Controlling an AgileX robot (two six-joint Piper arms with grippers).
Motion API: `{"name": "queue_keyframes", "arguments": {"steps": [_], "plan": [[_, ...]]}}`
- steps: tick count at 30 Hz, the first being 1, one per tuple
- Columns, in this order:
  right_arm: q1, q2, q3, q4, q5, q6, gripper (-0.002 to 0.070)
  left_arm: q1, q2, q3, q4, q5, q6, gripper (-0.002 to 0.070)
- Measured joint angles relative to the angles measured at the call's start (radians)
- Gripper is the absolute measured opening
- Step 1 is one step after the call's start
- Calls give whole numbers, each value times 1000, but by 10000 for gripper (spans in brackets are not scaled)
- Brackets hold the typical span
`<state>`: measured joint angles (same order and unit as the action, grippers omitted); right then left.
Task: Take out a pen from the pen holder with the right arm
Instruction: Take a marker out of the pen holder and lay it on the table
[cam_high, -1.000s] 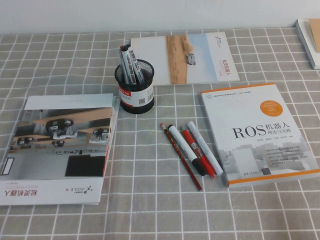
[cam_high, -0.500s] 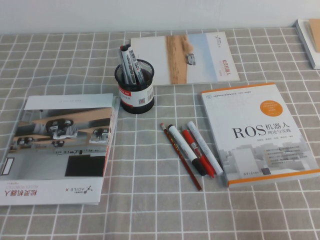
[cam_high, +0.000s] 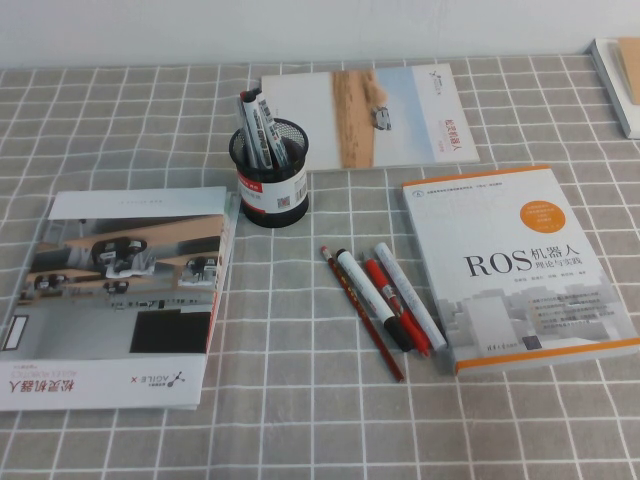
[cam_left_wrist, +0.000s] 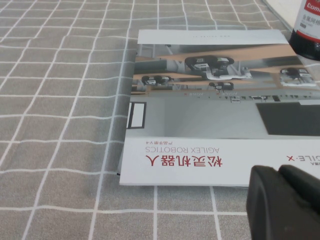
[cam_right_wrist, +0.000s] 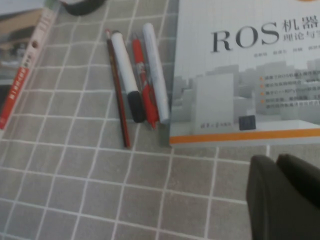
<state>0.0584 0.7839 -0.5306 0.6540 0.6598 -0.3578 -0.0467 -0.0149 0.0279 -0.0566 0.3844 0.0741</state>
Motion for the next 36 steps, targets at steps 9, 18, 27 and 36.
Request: {"name": "queue_keyframes", "arguments": {"steps": [9,18,27,36], "plan": [[45,72,-25,-36,-23,-6,-15,0,0,0,0,0,0,-5],[416,274,-145,-96,-233,89,-15,0,0,0,0,0,0,-5],[731,653,-397,-158,-378,121,-15,0,0,0,0,0,0,-5],[826,909,-619,-254,-516,121,-15,0,0,0,0,0,0,-5]]}}
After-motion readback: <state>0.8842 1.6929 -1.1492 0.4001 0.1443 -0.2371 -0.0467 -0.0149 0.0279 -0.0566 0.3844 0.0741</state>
